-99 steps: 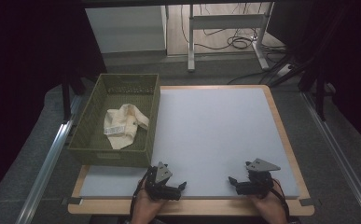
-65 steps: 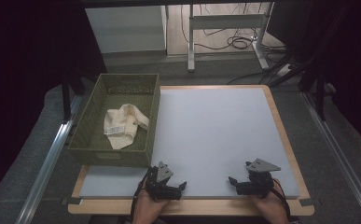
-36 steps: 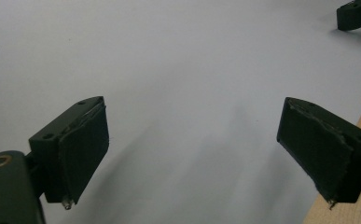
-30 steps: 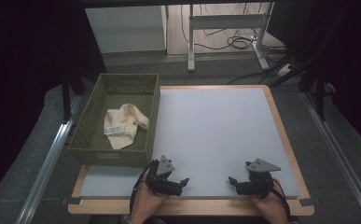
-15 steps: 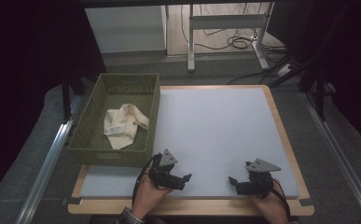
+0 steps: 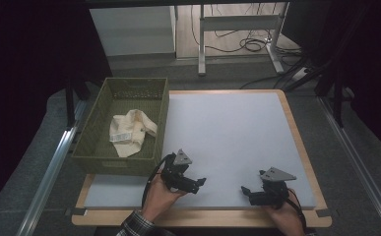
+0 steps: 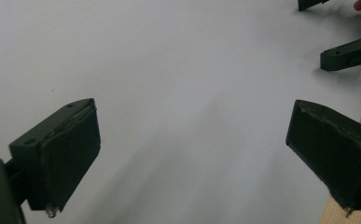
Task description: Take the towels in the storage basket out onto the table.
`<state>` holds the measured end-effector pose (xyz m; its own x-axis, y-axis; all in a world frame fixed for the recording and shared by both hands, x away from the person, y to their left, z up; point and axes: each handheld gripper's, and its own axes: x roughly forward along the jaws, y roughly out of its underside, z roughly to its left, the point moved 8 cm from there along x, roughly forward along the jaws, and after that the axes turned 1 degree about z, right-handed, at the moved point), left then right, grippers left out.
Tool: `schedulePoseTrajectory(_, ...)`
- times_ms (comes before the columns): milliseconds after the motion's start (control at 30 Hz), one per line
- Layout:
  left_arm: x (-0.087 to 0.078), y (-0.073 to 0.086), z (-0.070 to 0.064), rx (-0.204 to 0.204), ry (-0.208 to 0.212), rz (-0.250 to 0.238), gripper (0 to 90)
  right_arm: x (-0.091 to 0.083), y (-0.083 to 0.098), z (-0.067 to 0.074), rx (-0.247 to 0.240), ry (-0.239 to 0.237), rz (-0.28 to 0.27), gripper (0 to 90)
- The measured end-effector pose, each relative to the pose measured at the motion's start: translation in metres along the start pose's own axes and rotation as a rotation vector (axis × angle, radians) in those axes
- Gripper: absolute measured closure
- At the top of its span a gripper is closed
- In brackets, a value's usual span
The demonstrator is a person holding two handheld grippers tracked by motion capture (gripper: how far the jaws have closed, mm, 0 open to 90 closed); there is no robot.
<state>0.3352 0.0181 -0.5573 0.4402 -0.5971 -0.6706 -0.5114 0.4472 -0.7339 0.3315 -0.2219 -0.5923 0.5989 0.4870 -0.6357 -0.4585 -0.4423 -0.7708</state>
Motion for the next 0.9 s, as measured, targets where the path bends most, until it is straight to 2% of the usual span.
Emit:
schedulePoseTrajectory(267, -0.003, -0.016, -0.002, 0.039, 0.005, 0.024, 3.2, 0.000, 0.000, 0.000, 0.001, 0.000, 0.000, 7.6)
schedulePoseTrajectory(400, -0.007, -0.024, -0.002, 0.032, 0.027, 0.018, 3.9, 0.000, 0.000, 0.000, 0.001, 0.000, 0.000, 7.6)
schedulePoseTrajectory(600, -0.014, -0.041, 0.000, 0.056, 0.037, 0.026, 4.1, 0.000, 0.000, 0.000, -0.001, 0.000, -0.001, 7.6)
schedulePoseTrajectory(900, -0.022, -0.059, 0.009, 0.066, 0.032, 0.053, 4.5, 0.000, 0.000, 0.000, -0.002, -0.001, -0.003, 7.6)
